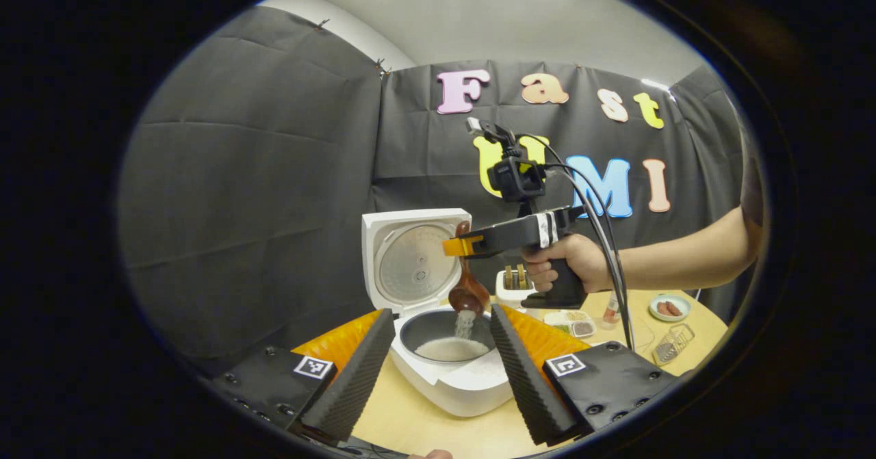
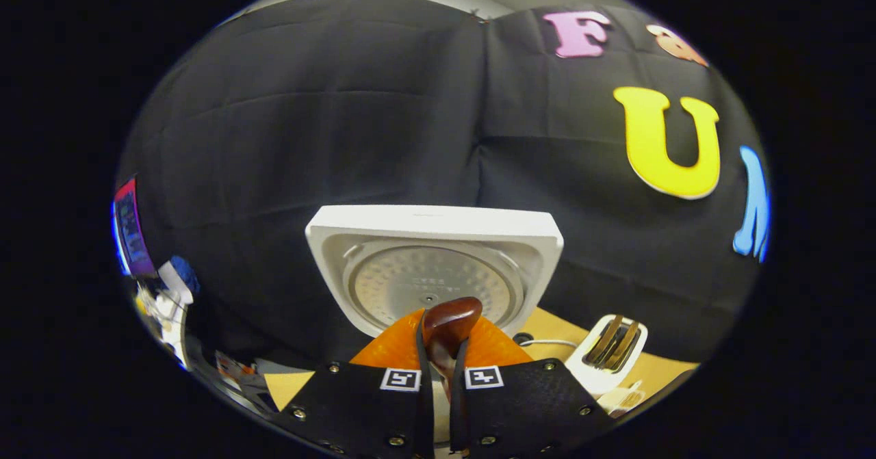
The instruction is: Close the left gripper, press the button to open the rice cooker; take a wooden spoon from the chopstick holder with the right hand, scoop a spoonful of rice and pour it into the rice cooker, then put the wooden spoon back into the chopstick holder.
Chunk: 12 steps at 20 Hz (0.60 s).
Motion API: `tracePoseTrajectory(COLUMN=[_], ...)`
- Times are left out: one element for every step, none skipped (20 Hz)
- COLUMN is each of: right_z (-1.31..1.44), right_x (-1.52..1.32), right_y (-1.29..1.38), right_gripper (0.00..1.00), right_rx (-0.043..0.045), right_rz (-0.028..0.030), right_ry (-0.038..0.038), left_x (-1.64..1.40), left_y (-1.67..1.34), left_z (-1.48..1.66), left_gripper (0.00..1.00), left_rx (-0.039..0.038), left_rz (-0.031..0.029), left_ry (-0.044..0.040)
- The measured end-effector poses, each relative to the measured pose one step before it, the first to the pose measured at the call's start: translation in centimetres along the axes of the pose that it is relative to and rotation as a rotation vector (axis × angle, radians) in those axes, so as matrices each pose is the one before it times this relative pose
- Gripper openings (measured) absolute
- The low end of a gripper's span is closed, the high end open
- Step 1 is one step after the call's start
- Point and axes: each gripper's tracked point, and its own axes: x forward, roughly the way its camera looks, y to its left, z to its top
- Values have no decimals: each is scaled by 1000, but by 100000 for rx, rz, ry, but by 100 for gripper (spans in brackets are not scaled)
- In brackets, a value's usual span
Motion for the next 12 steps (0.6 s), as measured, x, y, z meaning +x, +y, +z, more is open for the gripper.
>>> tracePoseTrajectory(right_z=[687, 604, 547, 413, 463, 340, 510, 572, 586, 410, 468, 349], right_x=[-589, -589, -485, -339, -397, -242, -404, -544, -798, -933, -790, -545], right_y=[653, 492, 59, -10, -331, -622, -865, -900, -916, -1041, -754, -1207], right_gripper=[10, 10, 9, 9, 9, 9, 10, 9, 10, 9, 9, 9], right_rx=[-5603, -3330, -348, 2324, 4358, 5940, 7263, 8492, 9268, 9927, 9713, 9347], right_rz=[812, 289, -55, -304, -530, -625, -921, -952, -442, 51, 845, 175], right_ry=[-1581, -1212, -1163, -1459, -1585, -1397, -1241, -807, -514, -301, -737, -1075], left_x=[109, -192, 45, -75, -18, 8, -44, -78, 74, 153, 136, 107], left_y=[8, 51, -69, -34, -94, -170, -170, -181, -226, -483, -446, -393], left_z=[114, -270, -17, -162, 263, 276, 349, 261, 273, 273, 318, 192], left_gripper=[97, 98, 96, 96, 96, 99, 97, 97, 98, 97, 96, 97], left_rx=[-250, -248, -524, -595, -363, -66, 207, 252, -101, -312, -330, -222], left_rz=[-323, 160, -427, -536, -583, -766, -663, -436, -740, -1084, -1454, -1439], left_ry=[14, 326, 308, -127, -608, -723, -434, -35, -357, -553, -482, -318])
